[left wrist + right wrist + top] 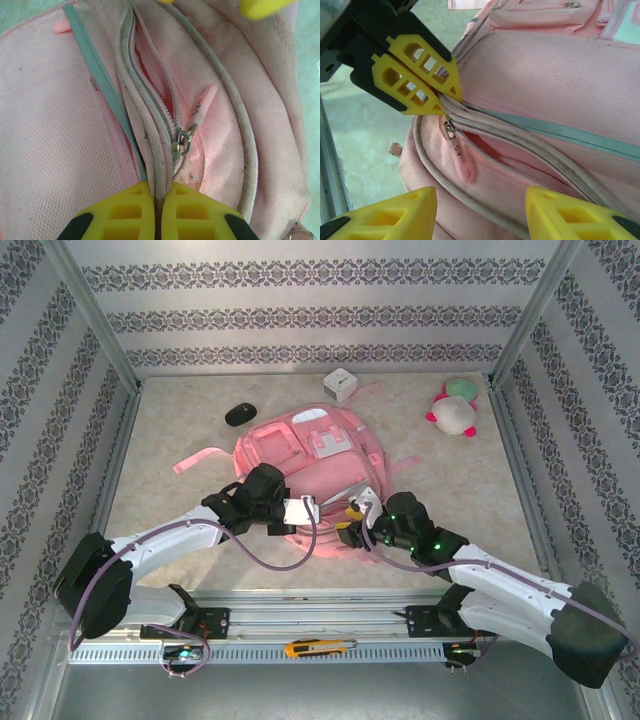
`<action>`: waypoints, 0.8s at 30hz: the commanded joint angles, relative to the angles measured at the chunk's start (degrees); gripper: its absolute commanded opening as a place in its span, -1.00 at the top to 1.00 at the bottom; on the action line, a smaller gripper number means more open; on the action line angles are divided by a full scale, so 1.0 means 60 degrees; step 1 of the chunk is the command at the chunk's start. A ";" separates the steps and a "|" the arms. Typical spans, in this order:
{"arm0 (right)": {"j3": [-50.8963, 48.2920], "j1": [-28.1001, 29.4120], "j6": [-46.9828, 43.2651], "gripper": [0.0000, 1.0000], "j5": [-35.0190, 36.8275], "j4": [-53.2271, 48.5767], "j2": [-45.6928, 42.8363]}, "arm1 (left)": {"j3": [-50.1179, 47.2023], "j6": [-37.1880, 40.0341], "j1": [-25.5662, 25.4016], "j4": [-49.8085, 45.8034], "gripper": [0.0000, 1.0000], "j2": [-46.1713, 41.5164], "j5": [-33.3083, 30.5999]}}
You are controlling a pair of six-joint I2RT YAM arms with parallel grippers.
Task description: Pack the student bag
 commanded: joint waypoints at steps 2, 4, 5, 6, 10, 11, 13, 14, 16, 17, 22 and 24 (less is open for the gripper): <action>-0.0133 0.0375 -0.0272 0.02 0.0277 0.1111 0.0511 | 0.0044 -0.0667 0.0051 0.0390 1.00 -0.0091 0.0817; -0.0049 0.0515 -0.0256 0.02 0.0288 0.1441 0.0852 | 0.0063 -0.0716 0.0051 0.0390 1.00 -0.0088 0.0858; 0.0001 0.0570 -0.0270 0.02 0.0272 0.1571 0.1024 | 0.0067 -0.0732 0.0051 0.0399 1.00 -0.0097 0.0867; 0.0053 0.0609 -0.0271 0.02 0.0260 0.1655 0.1230 | 0.0055 -0.0759 0.0051 0.0400 1.00 -0.0112 0.0882; 0.0267 0.0714 -0.0119 0.04 0.0117 0.2050 0.1960 | 0.0077 -0.0780 0.0054 0.0470 1.00 -0.0168 0.0897; 0.0281 0.0729 -0.0031 0.05 0.0148 0.2192 0.2096 | 0.0083 -0.0770 0.0065 0.0498 1.00 -0.0195 0.0924; 0.0321 0.0752 0.0133 0.09 0.0256 0.2514 0.2377 | 0.0090 -0.0740 0.0065 0.0493 1.00 -0.0177 0.0971; 0.0345 0.0751 0.0194 0.11 0.0243 0.2646 0.2472 | 0.0105 -0.0739 0.0058 0.0515 1.00 -0.0160 0.0997; 0.0458 0.0769 0.0271 0.20 0.0138 0.2854 0.2673 | 0.0106 -0.0790 0.0065 0.0532 1.00 -0.0149 0.1048; 0.0490 0.0763 0.0312 0.24 0.0093 0.2902 0.2733 | 0.0105 -0.0792 0.0065 0.0531 1.00 -0.0142 0.1052; 0.0472 0.0736 0.0452 0.50 0.0159 0.2917 0.2671 | 0.0070 -0.0723 0.0062 0.0412 1.00 -0.0188 0.0826; 0.0398 0.0707 0.0607 0.69 0.0143 0.2901 0.2515 | 0.0084 -0.0689 0.0065 0.0344 1.00 -0.0191 0.0734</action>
